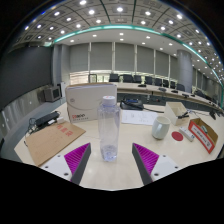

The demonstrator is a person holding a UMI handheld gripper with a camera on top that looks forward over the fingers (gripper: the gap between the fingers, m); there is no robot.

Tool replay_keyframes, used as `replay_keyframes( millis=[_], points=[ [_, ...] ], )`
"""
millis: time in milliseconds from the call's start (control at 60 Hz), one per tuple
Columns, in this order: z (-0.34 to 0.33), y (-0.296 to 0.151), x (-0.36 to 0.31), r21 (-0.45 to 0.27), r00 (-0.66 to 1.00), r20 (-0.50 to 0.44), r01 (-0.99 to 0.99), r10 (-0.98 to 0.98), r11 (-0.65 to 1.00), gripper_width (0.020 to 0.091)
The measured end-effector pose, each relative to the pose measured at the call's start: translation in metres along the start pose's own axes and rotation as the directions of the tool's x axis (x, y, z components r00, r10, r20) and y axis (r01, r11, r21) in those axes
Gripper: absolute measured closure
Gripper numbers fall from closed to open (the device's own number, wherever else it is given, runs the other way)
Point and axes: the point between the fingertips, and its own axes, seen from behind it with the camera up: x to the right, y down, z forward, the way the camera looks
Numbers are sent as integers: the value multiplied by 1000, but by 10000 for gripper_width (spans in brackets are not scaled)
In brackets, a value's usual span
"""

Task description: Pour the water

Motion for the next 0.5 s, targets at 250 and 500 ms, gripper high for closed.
replay_keyframes(
  millis=[250,500],
  points=[
    [90,-21,-10,100,999,-51,-9,14,995,325],
    [121,-24,-9,107,997,-76,-19,27,994,671]
  ],
)
